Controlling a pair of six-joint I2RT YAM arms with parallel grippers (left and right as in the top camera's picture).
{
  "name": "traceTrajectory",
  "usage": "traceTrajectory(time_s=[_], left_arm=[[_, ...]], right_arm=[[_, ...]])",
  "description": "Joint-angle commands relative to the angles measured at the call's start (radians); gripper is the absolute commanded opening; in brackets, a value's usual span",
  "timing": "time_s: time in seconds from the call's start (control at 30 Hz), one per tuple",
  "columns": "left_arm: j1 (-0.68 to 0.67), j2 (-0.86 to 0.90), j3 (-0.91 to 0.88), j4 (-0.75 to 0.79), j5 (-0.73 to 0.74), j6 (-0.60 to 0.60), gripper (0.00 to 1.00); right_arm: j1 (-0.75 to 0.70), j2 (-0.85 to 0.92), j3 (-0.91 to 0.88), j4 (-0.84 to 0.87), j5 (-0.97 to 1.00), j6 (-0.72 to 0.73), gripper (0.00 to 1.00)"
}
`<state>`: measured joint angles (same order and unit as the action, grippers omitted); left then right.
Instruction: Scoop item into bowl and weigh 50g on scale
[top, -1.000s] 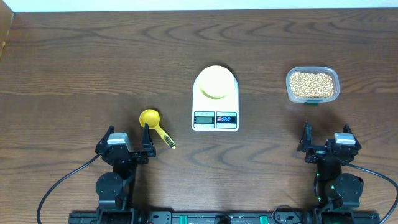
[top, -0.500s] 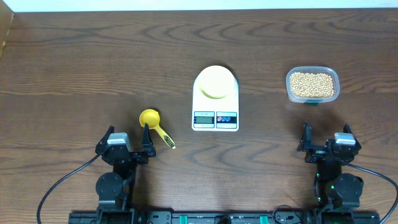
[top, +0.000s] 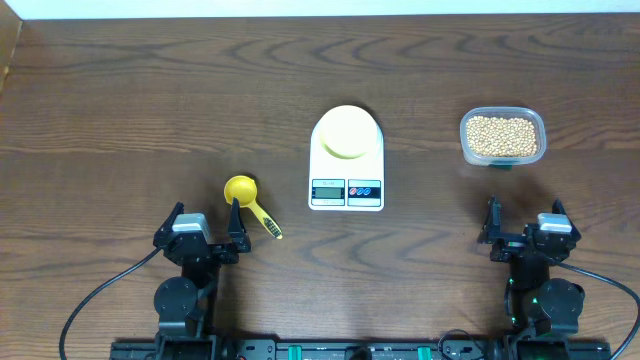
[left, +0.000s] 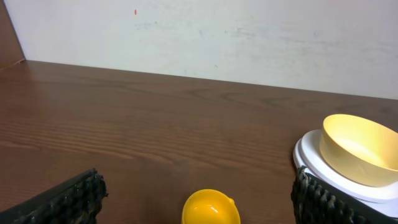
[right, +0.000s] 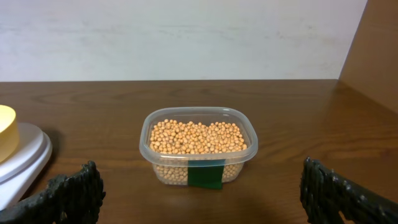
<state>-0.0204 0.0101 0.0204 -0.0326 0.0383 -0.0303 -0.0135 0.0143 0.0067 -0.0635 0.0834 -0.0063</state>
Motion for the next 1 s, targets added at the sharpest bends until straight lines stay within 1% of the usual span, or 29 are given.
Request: traceTrajectory(time_s=[0.0,0.23,0.33,0.5,0.73,0.83,0.97], left_arm=[[0.004,-0.006,-0.016,-0.038,-0.032,-0.013,0.98],[0.004,-0.006,-0.016,-0.039,-0.032,-0.014,0.98],[0.004,0.002,-0.016,-0.039,-0.032,-0.039,0.98],[0.004,0.056,0.026,-0.095,-0.032,-0.050,0.98],[0.004,0.245,0.147,-0.099,-0.032,-0.050,0.98],[0.004,0.359,0.235,-0.119,-0.032,-0.050,0.98],[0.004,0.529,0.394,-0.182,-0.032,-0.036,0.98]], right_arm=[[0.008,-0.010,-0.001,-0.003,0.015,0.017,0.99],[0.008,-0.010,-0.001,-0.003,0.015,0.017,0.99],[0.008,-0.010,-0.001,-0.003,0.015,0.017,0.99],[0.008,-0.010,-0.001,-0.003,0.015,0.017,0.99],[0.008,-0.009,-0.001,-0.003,0.015,0.017,0.99],[0.008,-0.009,-0.001,-0.003,0.015,0.017,0.99],[0.008,-0.009,-0.001,-0.003,0.015,0.017,0.99]])
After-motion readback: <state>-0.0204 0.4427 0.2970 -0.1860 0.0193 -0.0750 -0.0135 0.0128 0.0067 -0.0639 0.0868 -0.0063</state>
